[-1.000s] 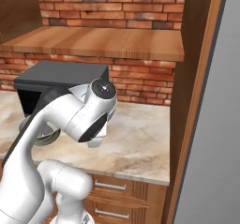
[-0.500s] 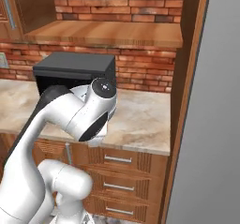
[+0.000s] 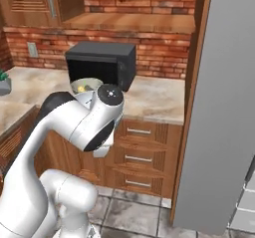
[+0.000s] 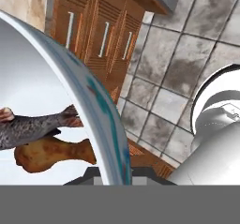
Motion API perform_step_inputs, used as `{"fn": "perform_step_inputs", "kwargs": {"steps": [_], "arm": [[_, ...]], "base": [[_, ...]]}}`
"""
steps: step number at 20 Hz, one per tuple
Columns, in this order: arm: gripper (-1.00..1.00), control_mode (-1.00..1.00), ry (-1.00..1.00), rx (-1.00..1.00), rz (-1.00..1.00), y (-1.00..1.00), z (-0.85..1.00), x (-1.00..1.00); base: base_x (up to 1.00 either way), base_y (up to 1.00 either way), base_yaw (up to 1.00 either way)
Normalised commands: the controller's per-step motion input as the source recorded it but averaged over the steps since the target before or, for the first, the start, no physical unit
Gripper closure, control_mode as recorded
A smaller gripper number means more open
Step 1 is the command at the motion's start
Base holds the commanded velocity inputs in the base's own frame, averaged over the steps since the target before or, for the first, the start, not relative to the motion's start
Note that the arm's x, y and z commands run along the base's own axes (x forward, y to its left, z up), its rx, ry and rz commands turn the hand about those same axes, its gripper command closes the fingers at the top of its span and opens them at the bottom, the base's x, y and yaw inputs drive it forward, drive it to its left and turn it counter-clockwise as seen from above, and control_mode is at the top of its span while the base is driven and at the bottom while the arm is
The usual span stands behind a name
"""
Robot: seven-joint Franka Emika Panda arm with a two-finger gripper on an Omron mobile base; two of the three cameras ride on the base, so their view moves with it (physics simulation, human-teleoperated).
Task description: Place the bowl with the eggplant and potato on the top shelf of the fridge. Place the bowl with the chicken drumstick and fish on the second highest shelf of the fridge.
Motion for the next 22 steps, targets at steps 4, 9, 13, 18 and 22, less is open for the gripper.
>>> {"fn": "perform_step_inputs", "kwargs": {"steps": [4, 9, 13, 18, 22], "arm": [[1.0, 1.0, 0.0, 0.0, 0.0, 0.0, 0.0, 0.0], [1.0, 1.0, 0.0, 0.0, 0.0, 0.0, 0.0, 0.0], [1.0, 1.0, 0.0, 0.0, 0.0, 0.0, 0.0, 0.0], [1.0, 1.0, 0.0, 0.0, 0.0, 0.0, 0.0, 0.0], [1.0, 1.0, 0.0, 0.0, 0.0, 0.0, 0.0, 0.0]], "base": [[-0.97, -0.34, 0.0], [-0.45, -0.92, -0.14], [0.13, -1.0, -0.32], [0.38, -0.95, -0.29], [0.56, -0.57, -0.12]]}}
